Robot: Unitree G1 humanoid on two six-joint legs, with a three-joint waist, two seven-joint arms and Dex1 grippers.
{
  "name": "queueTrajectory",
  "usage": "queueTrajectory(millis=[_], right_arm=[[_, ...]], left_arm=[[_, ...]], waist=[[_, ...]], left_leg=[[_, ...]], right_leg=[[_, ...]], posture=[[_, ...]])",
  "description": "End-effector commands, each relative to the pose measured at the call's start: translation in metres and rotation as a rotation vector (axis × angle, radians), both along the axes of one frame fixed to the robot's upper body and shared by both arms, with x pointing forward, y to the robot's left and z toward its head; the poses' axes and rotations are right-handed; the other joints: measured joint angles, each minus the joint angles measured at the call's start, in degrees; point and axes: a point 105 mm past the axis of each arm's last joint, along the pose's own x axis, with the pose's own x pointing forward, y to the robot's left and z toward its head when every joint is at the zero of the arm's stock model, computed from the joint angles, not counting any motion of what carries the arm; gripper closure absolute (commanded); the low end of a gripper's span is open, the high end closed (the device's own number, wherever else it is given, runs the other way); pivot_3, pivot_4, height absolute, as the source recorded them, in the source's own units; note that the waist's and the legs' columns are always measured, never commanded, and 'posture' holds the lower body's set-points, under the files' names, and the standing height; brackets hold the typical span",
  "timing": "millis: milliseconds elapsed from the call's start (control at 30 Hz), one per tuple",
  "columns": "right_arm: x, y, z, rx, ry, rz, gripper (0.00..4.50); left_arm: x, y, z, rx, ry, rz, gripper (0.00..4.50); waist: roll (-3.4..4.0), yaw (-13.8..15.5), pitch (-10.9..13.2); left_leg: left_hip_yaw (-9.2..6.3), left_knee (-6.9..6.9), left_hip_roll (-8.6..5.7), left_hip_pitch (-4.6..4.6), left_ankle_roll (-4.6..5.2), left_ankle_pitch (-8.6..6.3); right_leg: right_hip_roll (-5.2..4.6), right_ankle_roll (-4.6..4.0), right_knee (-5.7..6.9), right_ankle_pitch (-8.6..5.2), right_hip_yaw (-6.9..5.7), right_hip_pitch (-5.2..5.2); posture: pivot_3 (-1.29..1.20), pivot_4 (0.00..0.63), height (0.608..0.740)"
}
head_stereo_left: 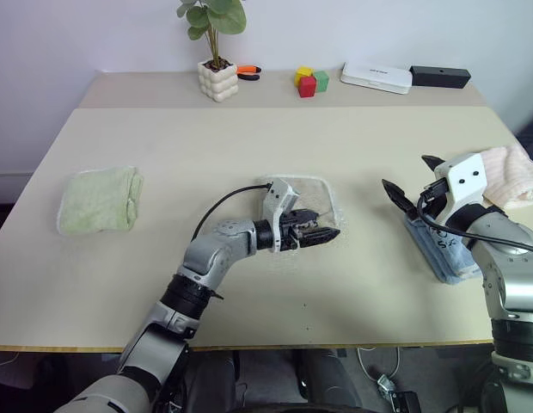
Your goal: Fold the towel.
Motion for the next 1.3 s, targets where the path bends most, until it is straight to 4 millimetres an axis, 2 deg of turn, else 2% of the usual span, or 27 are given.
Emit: queueTrajectory(millis=[33, 100, 167, 267, 300, 367, 467, 500, 600, 700, 800, 900, 1033, 1100, 1133, 1300], right_arm=[[0.003, 0.001, 0.018, -0.006, -0.062, -0.002, 0.00], [0.007, 0.000, 0.021, 0.017, -0.071, -0.014, 0.00], [0.010, -0.001, 0.025, 0.046, -0.089, -0.039, 0.00], [0.014, 0.006, 0.034, 0.139, -0.135, -0.069, 0.00], [0.016, 0.010, 0.036, 0.185, -0.148, -0.080, 0.25], [0.018, 0.016, 0.037, 0.279, -0.154, -0.105, 0.89], [0.021, 0.044, 0.034, 0.395, -0.146, -0.083, 2.30], [0.020, 0.052, 0.032, 0.410, -0.140, -0.073, 2.97], [0.019, 0.071, 0.025, 0.438, -0.116, -0.052, 4.47], [0.021, 0.088, 0.010, 0.449, -0.086, -0.068, 4.49], [0.025, 0.094, -0.003, 0.431, -0.067, -0.133, 4.49], [0.027, 0.101, -0.013, 0.433, -0.045, -0.160, 4.49], [0.031, 0.113, -0.039, 0.417, 0.014, -0.171, 4.49], [0.033, 0.116, -0.045, 0.399, 0.019, -0.167, 4.49], [0.033, 0.120, -0.046, 0.379, 0.013, -0.148, 4.49], [0.028, 0.136, -0.017, 0.369, -0.129, -0.084, 4.49]], left_arm=[[-0.009, 0.004, 0.027, -0.049, -0.075, -0.033, 0.03], [-0.017, 0.009, 0.048, -0.090, -0.087, -0.073, 0.03], [-0.015, 0.016, 0.068, -0.124, -0.126, -0.042, 0.03], [0.012, 0.035, 0.092, -0.202, -0.164, 0.144, 0.03], [0.024, 0.042, 0.095, -0.223, -0.154, 0.221, 0.26], [0.038, 0.053, 0.097, -0.241, -0.156, 0.326, 0.89], [0.048, 0.058, 0.094, -0.261, -0.147, 0.409, 2.29], [0.050, 0.057, 0.093, -0.262, -0.146, 0.424, 2.89], [0.054, 0.053, 0.087, -0.249, -0.153, 0.455, 4.44], [0.060, 0.049, 0.080, -0.245, -0.136, 0.511, 4.48], [0.068, 0.048, 0.068, -0.193, -0.133, 0.595, 4.48], [0.070, 0.044, 0.060, -0.180, -0.105, 0.606, 4.48], [0.072, 0.039, 0.039, -0.102, -0.088, 0.626, 4.48], [0.073, 0.040, 0.029, -0.084, -0.057, 0.641, 4.48], [0.073, 0.041, 0.026, -0.068, -0.064, 0.647, 4.48], [0.070, 0.041, 0.015, -0.040, -0.043, 0.650, 4.48]], waist=[[0.00, -0.04, 0.00], [0.00, -0.02, 0.01], [0.00, 0.03, 0.01], [0.00, 0.09, 0.01], [0.00, 0.11, 0.01], [0.01, -0.01, 0.01], [0.01, -0.03, 0.01], [0.01, 0.04, 0.01], [0.01, 0.29, 0.01], [0.01, 0.23, 0.01], [0.01, 0.19, 0.01], [0.01, 0.15, 0.01], [0.01, -0.03, 0.00], [0.01, -0.05, 0.00], [0.01, -0.04, 0.00], [0.01, -0.07, 0.01]], left_leg=[[0.00, 0.00, 0.00, 0.00, 0.00, 0.00], [-0.01, 0.00, 0.01, 0.01, 0.00, 0.00], [-0.01, 0.01, 0.01, 0.00, 0.00, 0.00], [-0.01, 0.03, 0.01, 0.01, 0.00, 0.00], [-0.01, 0.04, 0.00, 0.01, 0.00, 0.00], [-0.01, 0.02, 0.00, 0.02, 0.00, 0.00], [-0.03, -0.01, 0.01, 0.03, -0.01, 0.00], [-0.03, -0.02, 0.00, 0.01, -0.01, 0.01], [-0.03, 0.00, 0.00, -0.02, -0.01, 0.01], [-0.03, 0.02, -0.01, -0.02, -0.02, 0.01], [-0.04, 0.01, -0.01, -0.01, -0.01, 0.01], [-0.03, 0.01, -0.01, -0.02, -0.02, 0.01], [-0.03, -0.01, 0.00, 0.00, -0.01, 0.01], [-0.03, -0.01, 0.00, 0.00, -0.01, 0.01], [-0.03, -0.01, 0.00, -0.01, -0.01, 0.01], [-0.04, -0.02, 0.00, -0.01, -0.01, 0.01]], right_leg=[[0.00, 0.00, 0.00, 0.00, 0.00, 0.00], [0.00, 0.00, 0.03, 0.00, 0.00, 0.00], [-0.01, 0.00, 0.05, 0.00, 0.00, -0.01], [-0.01, 0.00, 0.06, 0.00, -0.01, 0.00], [-0.01, 0.01, 0.06, 0.00, -0.01, 0.00], [-0.01, 0.01, 0.06, 0.00, -0.01, 0.01], [0.00, 0.01, 0.16, 0.00, -0.01, -0.05], [0.00, 0.01, 0.19, 0.00, -0.01, -0.08], [-0.02, 0.01, 0.19, 0.00, -0.02, -0.08], [-0.03, 0.01, 0.18, 0.00, -0.03, -0.07], [-0.02, 0.01, 0.19, 0.00, -0.03, -0.08], [-0.02, 0.01, 0.20, 0.00, -0.03, -0.10], [0.00, 0.01, 0.21, 0.00, -0.03, -0.11], [0.00, 0.01, 0.21, 0.00, -0.03, -0.11], [0.00, 0.01, 0.21, 0.00, -0.02, -0.11], [0.00, 0.01, 0.22, 0.00, -0.03, -0.13]], posture=[[0.00, 0.150, 0.740], [0.00, 0.150, 0.740], [0.00, 0.150, 0.740], [0.00, 0.150, 0.740], [0.00, 0.150, 0.740], [0.00, 0.150, 0.740], [0.00, 0.150, 0.740], [0.00, 0.150, 0.740], [0.00, 0.150, 0.740], [0.00, 0.150, 0.740], [0.00, 0.150, 0.740], [0.00, 0.150, 0.740], [0.00, 0.150, 0.740], [0.00, 0.150, 0.740], [0.00, 0.150, 0.740], [0.00, 0.150, 0.740]])
